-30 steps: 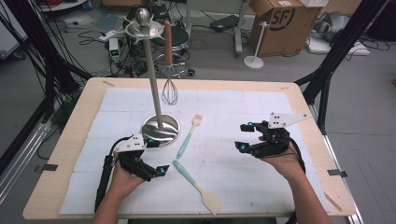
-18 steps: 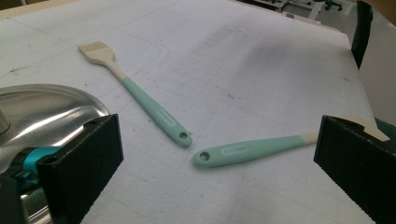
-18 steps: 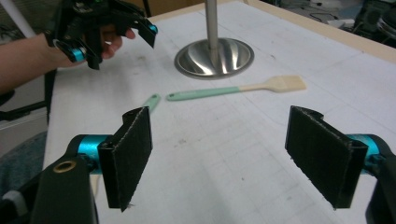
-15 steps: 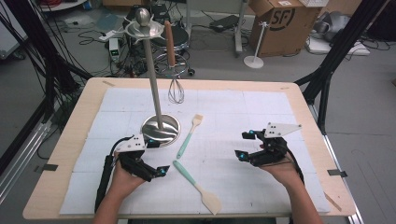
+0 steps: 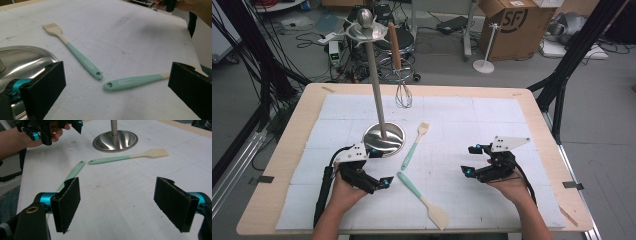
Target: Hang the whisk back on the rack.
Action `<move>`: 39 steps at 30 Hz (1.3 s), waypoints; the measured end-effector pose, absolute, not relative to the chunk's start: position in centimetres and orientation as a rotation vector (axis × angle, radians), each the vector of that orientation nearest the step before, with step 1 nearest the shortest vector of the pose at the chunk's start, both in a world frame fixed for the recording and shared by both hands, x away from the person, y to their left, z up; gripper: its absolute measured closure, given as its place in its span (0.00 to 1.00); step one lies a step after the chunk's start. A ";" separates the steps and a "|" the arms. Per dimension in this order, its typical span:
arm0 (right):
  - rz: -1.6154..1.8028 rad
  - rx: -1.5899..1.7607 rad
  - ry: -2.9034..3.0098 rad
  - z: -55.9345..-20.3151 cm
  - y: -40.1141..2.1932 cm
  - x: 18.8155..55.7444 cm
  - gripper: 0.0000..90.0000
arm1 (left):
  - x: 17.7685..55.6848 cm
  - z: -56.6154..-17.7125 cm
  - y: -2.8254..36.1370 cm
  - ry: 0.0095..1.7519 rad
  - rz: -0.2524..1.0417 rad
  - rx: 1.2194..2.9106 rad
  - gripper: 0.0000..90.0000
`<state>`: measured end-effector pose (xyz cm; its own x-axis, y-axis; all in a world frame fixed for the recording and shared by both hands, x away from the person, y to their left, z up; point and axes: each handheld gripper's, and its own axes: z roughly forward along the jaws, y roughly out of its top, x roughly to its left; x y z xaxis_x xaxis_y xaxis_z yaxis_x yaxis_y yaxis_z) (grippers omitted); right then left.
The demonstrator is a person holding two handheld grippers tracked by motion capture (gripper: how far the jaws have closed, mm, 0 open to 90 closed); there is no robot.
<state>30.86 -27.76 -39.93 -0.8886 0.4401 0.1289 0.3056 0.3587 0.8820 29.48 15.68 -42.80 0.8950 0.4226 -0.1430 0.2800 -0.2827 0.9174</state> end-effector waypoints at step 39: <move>1.573 0.705 2.456 -40.5 -27.9 29.3 0.23 | 29.7 -42.7 15.5 0.511 0.163 1.873 0.02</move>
